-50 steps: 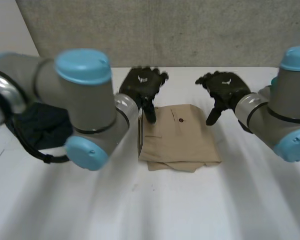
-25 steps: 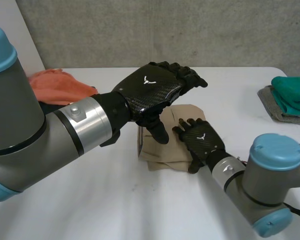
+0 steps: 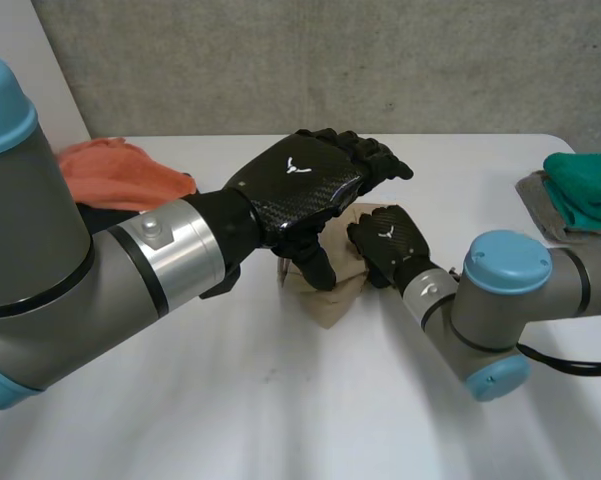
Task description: Fold the laundry.
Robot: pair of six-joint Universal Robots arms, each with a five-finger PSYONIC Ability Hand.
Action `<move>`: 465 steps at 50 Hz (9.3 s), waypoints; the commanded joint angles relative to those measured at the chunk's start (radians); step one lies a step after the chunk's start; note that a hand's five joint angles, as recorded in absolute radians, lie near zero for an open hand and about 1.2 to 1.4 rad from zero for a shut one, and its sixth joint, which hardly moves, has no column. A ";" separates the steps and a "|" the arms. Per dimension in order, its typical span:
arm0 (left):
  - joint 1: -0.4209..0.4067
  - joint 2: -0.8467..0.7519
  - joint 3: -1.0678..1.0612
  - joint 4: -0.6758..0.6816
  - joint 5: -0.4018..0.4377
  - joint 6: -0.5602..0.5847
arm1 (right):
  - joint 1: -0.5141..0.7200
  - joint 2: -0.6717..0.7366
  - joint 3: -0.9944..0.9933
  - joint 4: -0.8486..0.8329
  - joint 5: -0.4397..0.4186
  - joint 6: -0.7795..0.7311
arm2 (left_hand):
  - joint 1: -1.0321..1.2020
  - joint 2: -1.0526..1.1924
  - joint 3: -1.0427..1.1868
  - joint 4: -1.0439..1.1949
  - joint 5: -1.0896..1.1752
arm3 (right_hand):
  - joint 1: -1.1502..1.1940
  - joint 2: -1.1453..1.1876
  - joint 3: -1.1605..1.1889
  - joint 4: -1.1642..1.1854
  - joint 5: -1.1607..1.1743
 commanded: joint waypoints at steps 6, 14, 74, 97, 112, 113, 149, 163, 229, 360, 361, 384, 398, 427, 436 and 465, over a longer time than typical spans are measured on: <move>0.015 0.025 -0.015 0.001 -0.001 0.001 | -0.053 0.032 -0.220 0.018 -0.024 -0.004 | 0.015 0.003 0.005 0.002 0.011 | 0.521 0.280 0.281 0.276 0.386; 0.041 0.052 -0.026 0.001 -0.001 -0.001 | -0.222 -0.006 -0.433 0.007 -0.085 0.002 | 0.012 0.000 0.002 -0.001 0.008 | 0.521 0.280 0.281 0.276 0.386; 0.024 0.091 -0.061 0.002 -0.001 -0.002 | -1.003 -0.141 -0.136 0.137 -0.478 0.155 | 0.012 0.000 0.002 -0.001 0.008 | -0.700 -0.941 -0.941 -0.946 -0.836; 0.056 0.129 -0.030 0.057 -0.070 -0.047 | -1.013 -0.351 -0.249 0.286 -0.016 -0.181 | 0.006 -0.006 -0.004 -0.007 0.002 | -0.700 -0.941 -0.941 -0.946 -0.836; 0.447 -0.150 0.049 0.234 -0.402 0.284 | -0.330 -0.674 0.347 -0.130 -0.266 0.097 | -0.020 -0.033 -0.030 -0.033 -0.024 | -0.700 -0.941 -0.941 -0.946 -0.836; 0.468 -0.188 0.066 0.244 -0.400 0.329 | -0.305 -0.672 0.369 -0.126 -0.264 0.082 | -0.017 -0.030 -0.027 -0.030 -0.022 | -0.700 -0.941 -0.941 -0.946 -0.836; 0.625 -1.041 0.886 0.291 -0.138 0.242 | -0.187 -0.445 0.513 0.044 -0.089 -0.152 | 0.774 0.761 0.764 0.761 0.770 | -0.700 -0.941 -0.941 -0.946 -0.836; 0.530 -0.717 0.653 0.372 -0.225 0.243 | -0.188 -0.445 0.512 0.044 -0.086 -0.153 | 1.177 1.165 1.167 1.164 1.173 | -0.700 -0.941 -0.941 -0.946 -0.836; 0.166 0.031 -0.474 0.367 -0.552 0.028 | -0.032 -0.577 0.482 0.530 -0.151 -0.098 | 0.000 -0.012 -0.009 -0.013 -0.004 | -0.590 -0.831 -0.831 -0.836 -0.726; 0.107 -0.434 -0.018 0.335 -0.195 0.268 | -0.327 -0.399 0.549 0.213 -0.066 -0.052 | 0.235 0.223 0.225 0.222 0.231 | 0.161 -0.080 -0.079 -0.085 0.025; 0.107 -0.432 -0.018 0.334 -0.195 0.268 | -0.327 -0.396 0.539 0.216 -0.066 -0.053 | 0.235 0.223 0.225 0.222 0.231 | 0.275 0.034 0.034 0.029 0.139; 0.145 -0.440 0.017 0.340 -0.264 0.265 | -0.308 -0.561 0.377 0.403 -0.074 -0.058 | 0.203 0.190 0.193 0.190 0.199 | 0.521 0.280 0.281 0.276 0.386; 0.134 -0.509 0.054 0.344 -0.245 0.136 | -0.284 -0.647 0.343 0.472 -0.079 -0.047 | 0.232 0.220 0.222 0.219 0.228 | 0.521 0.280 0.281 0.276 0.386; 0.056 -0.592 0.205 0.341 -0.300 0.130 | -0.257 -0.761 0.326 0.492 -0.079 0.057 | 1.177 1.165 1.167 1.164 1.173 | 0.521 0.280 0.281 0.276 0.386; 0.045 -0.255 0.018 0.329 -0.437 0.128 | -0.261 -0.692 0.295 0.547 -0.077 -0.050 | 1.177 1.165 1.167 1.164 1.173 | 0.521 0.280 0.281 0.276 0.386; 0.061 -0.393 0.449 0.552 -0.600 0.378 | -0.144 -0.262 -0.370 0.289 0.157 -0.181 | 1.177 1.165 1.167 1.164 1.173 | 0.521 0.280 0.281 0.276 0.386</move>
